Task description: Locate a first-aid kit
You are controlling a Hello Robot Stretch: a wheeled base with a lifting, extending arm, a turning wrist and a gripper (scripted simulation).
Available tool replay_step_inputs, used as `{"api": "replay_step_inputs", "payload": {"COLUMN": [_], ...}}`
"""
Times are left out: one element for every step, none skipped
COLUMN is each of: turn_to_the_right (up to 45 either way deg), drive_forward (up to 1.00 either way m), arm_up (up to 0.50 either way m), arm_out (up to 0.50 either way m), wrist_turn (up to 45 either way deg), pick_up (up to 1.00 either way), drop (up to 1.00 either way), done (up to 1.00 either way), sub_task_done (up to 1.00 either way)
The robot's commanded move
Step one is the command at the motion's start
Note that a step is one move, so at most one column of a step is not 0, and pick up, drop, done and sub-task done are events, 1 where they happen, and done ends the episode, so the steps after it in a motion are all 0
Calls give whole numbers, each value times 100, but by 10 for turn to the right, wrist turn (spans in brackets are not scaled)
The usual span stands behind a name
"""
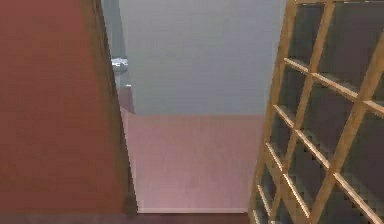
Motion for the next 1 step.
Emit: {"api": "replay_step_inputs", "payload": {"turn_to_the_right": [0], "drive_forward": [100], "arm_up": [0], "arm_out": [0], "wrist_turn": [0], "pick_up": [0], "drop": [0], "done": [0], "sub_task_done": [0]}}
